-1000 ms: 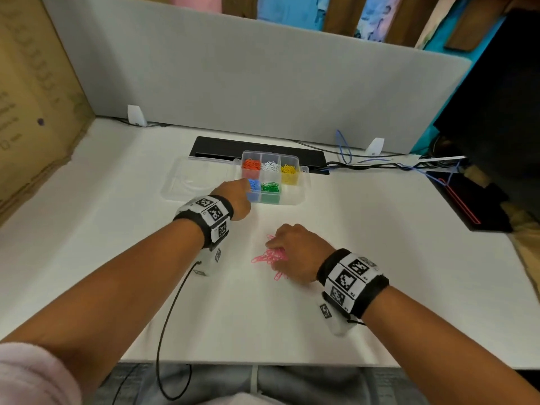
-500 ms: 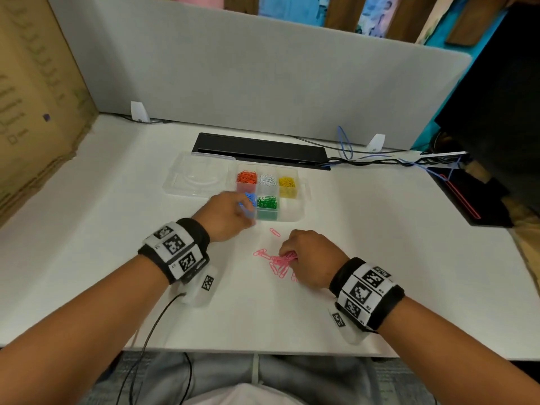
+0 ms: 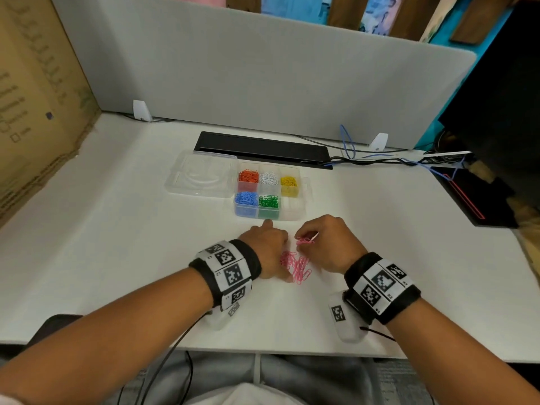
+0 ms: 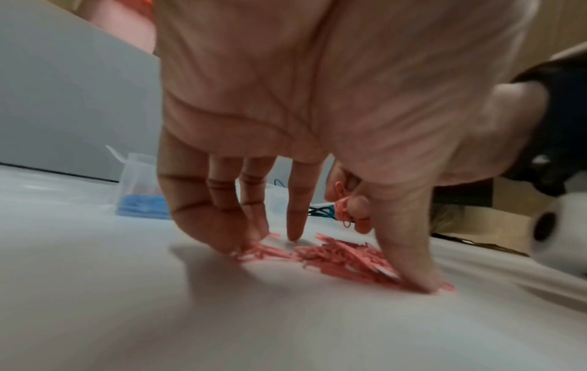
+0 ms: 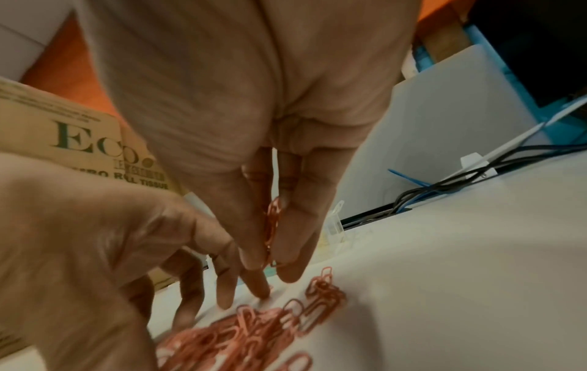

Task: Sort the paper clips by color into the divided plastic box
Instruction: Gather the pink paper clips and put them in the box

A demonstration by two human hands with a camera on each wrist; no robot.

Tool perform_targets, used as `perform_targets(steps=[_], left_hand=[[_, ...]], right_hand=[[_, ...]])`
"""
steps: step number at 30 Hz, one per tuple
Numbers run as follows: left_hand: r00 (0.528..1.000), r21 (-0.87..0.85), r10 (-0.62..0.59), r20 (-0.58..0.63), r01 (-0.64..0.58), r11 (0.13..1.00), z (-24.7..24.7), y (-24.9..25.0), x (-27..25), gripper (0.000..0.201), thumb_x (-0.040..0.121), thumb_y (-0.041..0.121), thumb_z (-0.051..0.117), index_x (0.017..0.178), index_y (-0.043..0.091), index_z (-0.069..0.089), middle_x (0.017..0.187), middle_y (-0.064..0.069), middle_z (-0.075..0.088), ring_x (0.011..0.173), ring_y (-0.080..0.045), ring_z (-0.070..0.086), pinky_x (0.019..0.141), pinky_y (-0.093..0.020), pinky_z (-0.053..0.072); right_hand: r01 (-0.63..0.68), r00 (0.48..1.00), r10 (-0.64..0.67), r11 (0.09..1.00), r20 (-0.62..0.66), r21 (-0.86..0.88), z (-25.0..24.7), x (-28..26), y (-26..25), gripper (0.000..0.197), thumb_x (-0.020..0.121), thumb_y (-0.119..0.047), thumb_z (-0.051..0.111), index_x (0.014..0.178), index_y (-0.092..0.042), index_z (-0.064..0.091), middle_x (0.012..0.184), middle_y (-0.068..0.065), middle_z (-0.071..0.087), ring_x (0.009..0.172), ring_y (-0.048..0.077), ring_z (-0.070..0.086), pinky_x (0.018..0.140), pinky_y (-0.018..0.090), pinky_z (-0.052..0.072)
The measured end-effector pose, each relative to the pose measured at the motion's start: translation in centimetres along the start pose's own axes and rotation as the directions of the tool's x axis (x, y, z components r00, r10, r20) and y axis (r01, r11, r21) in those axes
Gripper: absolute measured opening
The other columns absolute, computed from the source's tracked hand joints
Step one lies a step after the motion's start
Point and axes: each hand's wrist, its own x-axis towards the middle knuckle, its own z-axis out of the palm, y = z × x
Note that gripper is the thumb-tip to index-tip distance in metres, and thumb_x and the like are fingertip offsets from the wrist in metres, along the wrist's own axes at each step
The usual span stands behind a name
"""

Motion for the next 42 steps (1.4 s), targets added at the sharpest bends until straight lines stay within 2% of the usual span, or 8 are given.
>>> perform_targets(steps=[3, 11, 15, 18, 21, 24, 30, 42], left_hand=[[0.999, -0.067, 0.040, -0.029, -0.042, 0.997, 0.4, -0.1, 0.1, 0.064, 0.073, 0.046, 0.081, 0.126, 0.020, 0.057, 0.117, -0.003, 0.051, 0.105, -0.022, 0.054, 0.094, -0.035, 0.047], [0.991, -0.211, 0.066, -0.119, -0.090, 0.973, 0.9, -1.0, 0.0, 0.024, 0.085, 0.013, 0.071, 0.109, 0.017, 0.074, 0.107, 0.002, 0.071, 0.095, -0.013, 0.064, 0.086, -0.024, 0.051], [0.989, -0.224, 0.076, -0.129, -0.104, 0.969, 1.0, -0.8, -0.3, 0.018, 0.086, 0.014, 0.070, 0.102, 0.019, 0.078, 0.100, 0.003, 0.074, 0.089, -0.012, 0.066, 0.087, -0.029, 0.055], [0.987, -0.192, 0.081, -0.137, -0.107, 0.976, 1.0, -0.9, -0.5, 0.018, 0.088, 0.018, 0.067, 0.102, 0.022, 0.077, 0.100, 0.005, 0.073, 0.090, -0.013, 0.066, 0.085, -0.028, 0.054], [0.987, -0.096, 0.114, -0.116, -0.125, 0.987, 0.6, -1.3, -0.7, 0.024, 0.087, 0.026, 0.068, 0.110, 0.028, 0.073, 0.109, 0.011, 0.069, 0.098, -0.012, 0.063, 0.083, -0.022, 0.047], [0.986, -0.094, 0.145, -0.081, -0.153, 0.984, 0.1, -1.1, -0.7, 0.032, 0.082, 0.033, 0.072, 0.114, 0.029, 0.070, 0.109, 0.012, 0.064, 0.104, -0.012, 0.060, 0.085, -0.024, 0.046], [0.974, -0.018, 0.222, -0.039, -0.222, 0.975, 0.6, 0.6, 0.4, 0.049, 0.078, 0.036, 0.079, 0.124, 0.028, 0.065, 0.104, 0.004, 0.051, 0.099, -0.016, 0.052, 0.088, -0.028, 0.045], [0.977, -0.014, 0.191, -0.100, -0.193, 0.981, -0.3, 1.4, 1.6, 0.024, 0.081, 0.008, 0.068, 0.102, 0.016, 0.077, 0.100, 0.005, 0.073, 0.090, -0.010, 0.066, 0.082, -0.023, 0.054]], right_hand=[[-0.062, 0.998, 0.064, 0.994, -0.029, 0.086, -1.1, 1.0, 0.1, 0.012, 0.083, -0.015, 0.077, 0.095, -0.018, 0.077, 0.087, -0.006, 0.069, 0.077, 0.007, 0.063, 0.071, 0.014, 0.049], [-0.135, 0.974, 0.169, 0.968, -0.154, 0.210, -3.3, 8.6, -2.1, 0.009, 0.079, -0.005, 0.076, 0.080, -0.014, 0.075, 0.081, 0.003, 0.070, 0.083, 0.023, 0.071, 0.082, 0.036, 0.060], [-0.204, 0.967, 0.204, 0.979, -0.153, 0.015, -2.2, 11.4, -2.6, 0.009, 0.084, -0.009, 0.066, 0.088, -0.005, 0.073, 0.090, 0.009, 0.072, 0.087, 0.025, 0.069, 0.079, 0.033, 0.059], [-0.240, 0.959, 0.235, 0.971, -0.156, -0.016, -2.2, 11.6, -3.0, 0.013, 0.081, -0.013, 0.068, 0.071, -0.006, 0.063, 0.079, 0.009, 0.067, 0.075, 0.025, 0.065, 0.060, 0.029, 0.052], [-0.191, 0.952, 0.231, 0.960, -0.198, 0.202, -3.0, 10.6, -2.2, 0.019, 0.080, -0.016, 0.074, 0.076, 0.002, 0.069, 0.079, 0.014, 0.071, 0.078, 0.031, 0.072, 0.070, 0.040, 0.061], [-0.122, 0.935, 0.243, 0.905, -0.257, 0.408, -3.8, 7.7, -1.0, 0.016, 0.083, -0.026, 0.077, 0.075, -0.012, 0.073, 0.081, 0.007, 0.074, 0.079, 0.024, 0.073, 0.076, 0.042, 0.061], [-0.185, 0.959, 0.275, 0.796, -0.072, 0.577, -0.9, -0.1, 2.2, 0.020, 0.084, -0.023, 0.078, 0.075, -0.006, 0.072, 0.071, 0.010, 0.071, 0.058, 0.018, 0.066, 0.053, 0.034, 0.053], [-0.287, 0.936, 0.337, 0.560, 0.103, 0.778, 1.9, -2.0, 5.3, 0.019, 0.089, -0.018, 0.071, 0.094, 0.000, 0.072, 0.080, 0.009, 0.072, 0.070, 0.016, 0.069, 0.058, 0.025, 0.053]])
